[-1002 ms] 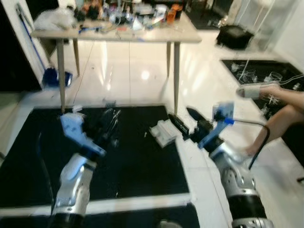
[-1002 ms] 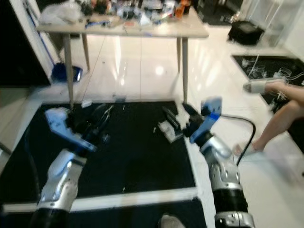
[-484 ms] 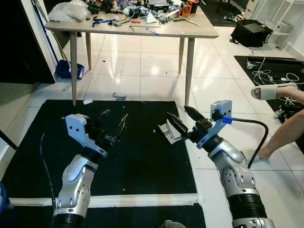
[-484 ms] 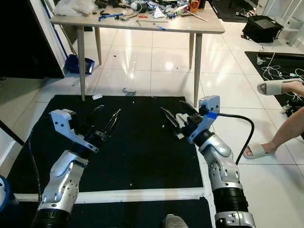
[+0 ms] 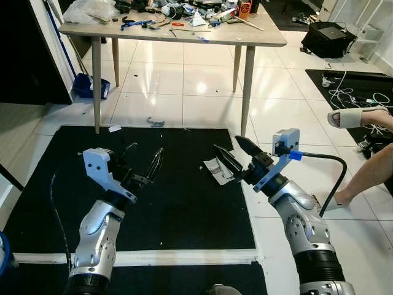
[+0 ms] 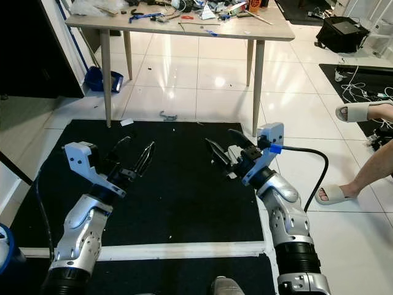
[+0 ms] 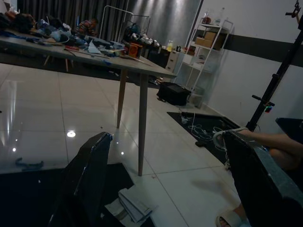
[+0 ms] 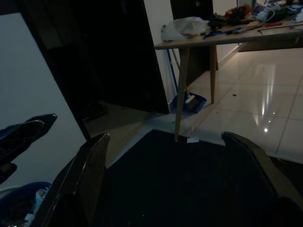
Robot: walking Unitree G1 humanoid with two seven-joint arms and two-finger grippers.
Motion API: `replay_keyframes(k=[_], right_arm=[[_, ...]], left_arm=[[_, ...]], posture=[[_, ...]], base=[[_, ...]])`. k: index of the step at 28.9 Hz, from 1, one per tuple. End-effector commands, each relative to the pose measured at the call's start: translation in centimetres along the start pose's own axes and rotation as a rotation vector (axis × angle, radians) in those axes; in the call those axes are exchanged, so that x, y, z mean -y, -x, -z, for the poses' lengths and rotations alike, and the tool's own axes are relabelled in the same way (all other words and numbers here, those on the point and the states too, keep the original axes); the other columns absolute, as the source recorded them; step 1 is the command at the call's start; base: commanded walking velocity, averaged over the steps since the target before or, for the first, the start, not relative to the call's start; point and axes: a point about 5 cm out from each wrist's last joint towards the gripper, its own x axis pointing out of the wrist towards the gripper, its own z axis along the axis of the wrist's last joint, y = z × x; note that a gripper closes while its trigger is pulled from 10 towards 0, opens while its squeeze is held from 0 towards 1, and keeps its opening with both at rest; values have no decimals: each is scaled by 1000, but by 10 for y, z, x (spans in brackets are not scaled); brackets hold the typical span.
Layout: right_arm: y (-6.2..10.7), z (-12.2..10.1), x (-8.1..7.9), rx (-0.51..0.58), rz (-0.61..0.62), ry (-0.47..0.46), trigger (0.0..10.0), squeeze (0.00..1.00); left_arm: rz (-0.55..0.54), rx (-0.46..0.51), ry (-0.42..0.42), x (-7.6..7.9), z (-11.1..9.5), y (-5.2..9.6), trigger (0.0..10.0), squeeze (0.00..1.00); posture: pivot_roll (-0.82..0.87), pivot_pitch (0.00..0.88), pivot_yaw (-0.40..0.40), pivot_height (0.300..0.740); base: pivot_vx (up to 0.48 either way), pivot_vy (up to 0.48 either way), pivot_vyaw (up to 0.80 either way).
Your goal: Picking trash to rubbish bin
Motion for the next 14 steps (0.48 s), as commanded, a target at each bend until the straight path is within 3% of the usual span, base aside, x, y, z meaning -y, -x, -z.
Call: replay_keyframes(k=[1,2,7,8,14], right_arm=[[2,3,0,-14,7,3,10000,337],[2,3,0,-15,5,2,10000,0],[2,3,1,-18,3,0,10000,0],[2,3,1,-22,2,2,10000,0],[4,3,2,-31,7,13,10000,0]], left_arm=[[-3,-3,2,-2,2,0,10000,1000],[-18,-5,-4,-3,2,1,10000,1000],[-49,-16,-7,-5,4,0,10000,1000],[-70,-40,-9,-7,6,0,10000,0],[-134,-77,-15,-10,11,0,10000,0]], posture=[[-4,0,-14,740],[-4,0,-14,740],[-10,0,-16,740],[-17,0,-14,740],[-23,0,-7,740]], base=[[0,0,0],[0,0,0],[0,0,0],[0,0,0],[0,0,0]])
